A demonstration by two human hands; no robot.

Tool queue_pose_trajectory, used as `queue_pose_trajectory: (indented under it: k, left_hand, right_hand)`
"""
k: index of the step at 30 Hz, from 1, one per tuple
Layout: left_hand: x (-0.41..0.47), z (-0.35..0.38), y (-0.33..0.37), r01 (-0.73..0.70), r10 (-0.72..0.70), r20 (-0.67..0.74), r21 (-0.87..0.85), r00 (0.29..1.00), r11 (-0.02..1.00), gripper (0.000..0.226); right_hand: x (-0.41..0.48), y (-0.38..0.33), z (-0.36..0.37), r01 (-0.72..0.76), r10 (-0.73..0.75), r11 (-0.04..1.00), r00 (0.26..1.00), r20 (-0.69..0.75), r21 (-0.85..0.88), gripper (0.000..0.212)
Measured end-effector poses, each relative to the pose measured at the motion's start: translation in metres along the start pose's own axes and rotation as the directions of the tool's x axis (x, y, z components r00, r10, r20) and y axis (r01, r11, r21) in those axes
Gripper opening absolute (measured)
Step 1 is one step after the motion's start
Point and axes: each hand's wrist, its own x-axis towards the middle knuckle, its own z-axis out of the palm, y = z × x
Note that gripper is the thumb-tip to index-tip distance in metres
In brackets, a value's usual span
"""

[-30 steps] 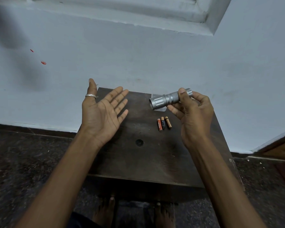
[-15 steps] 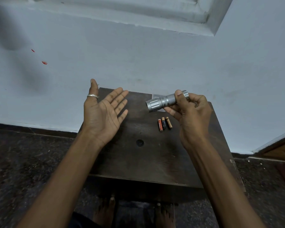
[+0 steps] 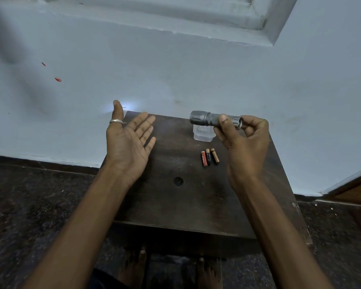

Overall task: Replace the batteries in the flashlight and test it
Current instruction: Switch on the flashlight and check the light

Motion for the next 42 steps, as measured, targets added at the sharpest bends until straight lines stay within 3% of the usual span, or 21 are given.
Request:
queue_pose_trajectory:
  k: [3,16,27,42]
  left_hand:
    - [0.0001,-0.0001,0.0007,-0.008,0.007,-0.017,-0.012,1.0,1.0,0.085]
    - [-0.0004,-0.0007,0.0001,-0.019,0.018,-0.027,-0.033,0.999,0.999,0.086]
    - [0.0002,0.0001,0.0002,-0.013,0.012,-0.031,-0.038,0.999,0.999,0.087]
    - [-0.0007,0.0001,0.0008,-0.014,0.013,-0.031,-0.049,0.999,0.999,0.087]
  right_hand:
    - [0.0014,0.0024,-0.001,0.054,-0.056,0.994,0.998,-0.021,-0.098,0.04]
    - [0.0019,-0.0025,-0.0031,0.236,-0.244,0.951,0.97,-0.019,-0.199,0.036]
    - [0.0039,-0.001,-0.0059,0.201,-0.195,0.933,0.98,0.05,-0.299,0.035]
    - [0.0022,0.0005,-0.0058,0.258,-0.252,0.891,0.965,0.066,-0.372,0.023]
